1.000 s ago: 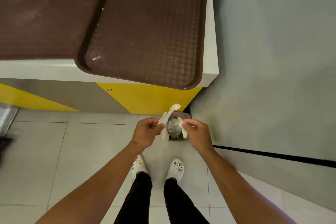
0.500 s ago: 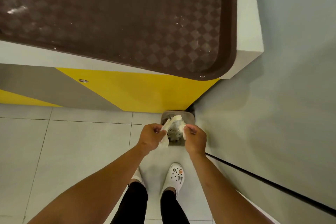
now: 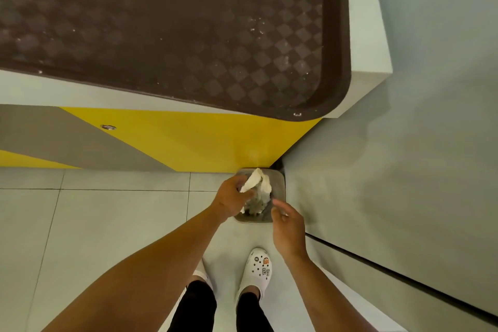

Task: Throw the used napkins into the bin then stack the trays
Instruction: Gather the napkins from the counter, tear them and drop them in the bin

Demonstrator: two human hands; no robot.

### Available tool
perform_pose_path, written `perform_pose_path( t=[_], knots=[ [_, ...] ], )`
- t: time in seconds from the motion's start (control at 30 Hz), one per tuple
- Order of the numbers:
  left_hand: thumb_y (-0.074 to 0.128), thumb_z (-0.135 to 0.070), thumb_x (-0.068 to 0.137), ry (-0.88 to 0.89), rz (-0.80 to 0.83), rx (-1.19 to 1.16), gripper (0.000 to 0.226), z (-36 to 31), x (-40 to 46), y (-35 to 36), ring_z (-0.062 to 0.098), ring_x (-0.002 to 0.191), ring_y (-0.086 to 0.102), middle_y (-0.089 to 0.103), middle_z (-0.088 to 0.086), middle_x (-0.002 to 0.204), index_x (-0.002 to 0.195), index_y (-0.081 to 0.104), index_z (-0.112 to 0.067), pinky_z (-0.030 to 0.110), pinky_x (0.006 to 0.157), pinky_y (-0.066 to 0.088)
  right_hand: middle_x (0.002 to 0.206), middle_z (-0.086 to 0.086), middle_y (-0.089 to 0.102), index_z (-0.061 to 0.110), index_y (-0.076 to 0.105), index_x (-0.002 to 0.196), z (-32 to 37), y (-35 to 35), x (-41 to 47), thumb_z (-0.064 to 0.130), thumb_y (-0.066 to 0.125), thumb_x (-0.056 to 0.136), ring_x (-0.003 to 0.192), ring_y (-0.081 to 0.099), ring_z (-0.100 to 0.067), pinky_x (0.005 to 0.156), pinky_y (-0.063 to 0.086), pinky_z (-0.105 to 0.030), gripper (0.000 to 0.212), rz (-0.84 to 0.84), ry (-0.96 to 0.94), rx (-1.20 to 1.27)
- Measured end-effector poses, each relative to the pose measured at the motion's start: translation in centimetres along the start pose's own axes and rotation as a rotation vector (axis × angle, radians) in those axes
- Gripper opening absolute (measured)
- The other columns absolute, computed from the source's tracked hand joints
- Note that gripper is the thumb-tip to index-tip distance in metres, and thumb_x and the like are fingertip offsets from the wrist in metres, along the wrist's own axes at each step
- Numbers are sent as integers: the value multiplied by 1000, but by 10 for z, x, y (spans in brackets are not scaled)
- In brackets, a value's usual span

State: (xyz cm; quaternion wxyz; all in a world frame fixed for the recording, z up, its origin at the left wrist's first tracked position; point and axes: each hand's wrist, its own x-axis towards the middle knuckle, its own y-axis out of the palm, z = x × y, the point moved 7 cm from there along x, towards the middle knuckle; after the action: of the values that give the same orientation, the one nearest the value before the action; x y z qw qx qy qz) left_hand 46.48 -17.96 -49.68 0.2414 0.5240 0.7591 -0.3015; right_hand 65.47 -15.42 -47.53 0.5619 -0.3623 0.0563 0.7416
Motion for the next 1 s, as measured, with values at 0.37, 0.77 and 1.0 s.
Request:
perform_pose_path(
  t=[0.37, 0.77, 1.0],
  knots=[
    [67, -11, 94, 176, 38, 118, 17, -53, -97, -79, 20, 89, 66, 67, 0, 98, 110, 66, -18, 12, 73, 50, 125, 8, 64, 27, 60, 134, 101, 0, -63, 16, 56, 100, 108, 63, -1, 83, 45, -4, 36, 309, -150, -231],
    [70, -19, 92, 406, -25, 97, 20, -166, -283, -243, 10, 95, 67, 70, -5, 106, 112, 68, -24, 21, 84, 55, 125, 22, 64, 34, 62, 132, 307, 28, -230, 39, 67, 94, 107, 62, 3, 92, 57, -33, 39, 622, -423, -540],
    [69, -17, 92, 582, -176, 158, 27, -238, -345, -367, 8, 99, 66, 69, -7, 113, 118, 66, -22, 16, 84, 52, 124, 23, 66, 31, 64, 132, 443, 61, -287, 34, 69, 94, 104, 64, -1, 94, 54, -26, 38, 664, -675, -603]
  ],
)
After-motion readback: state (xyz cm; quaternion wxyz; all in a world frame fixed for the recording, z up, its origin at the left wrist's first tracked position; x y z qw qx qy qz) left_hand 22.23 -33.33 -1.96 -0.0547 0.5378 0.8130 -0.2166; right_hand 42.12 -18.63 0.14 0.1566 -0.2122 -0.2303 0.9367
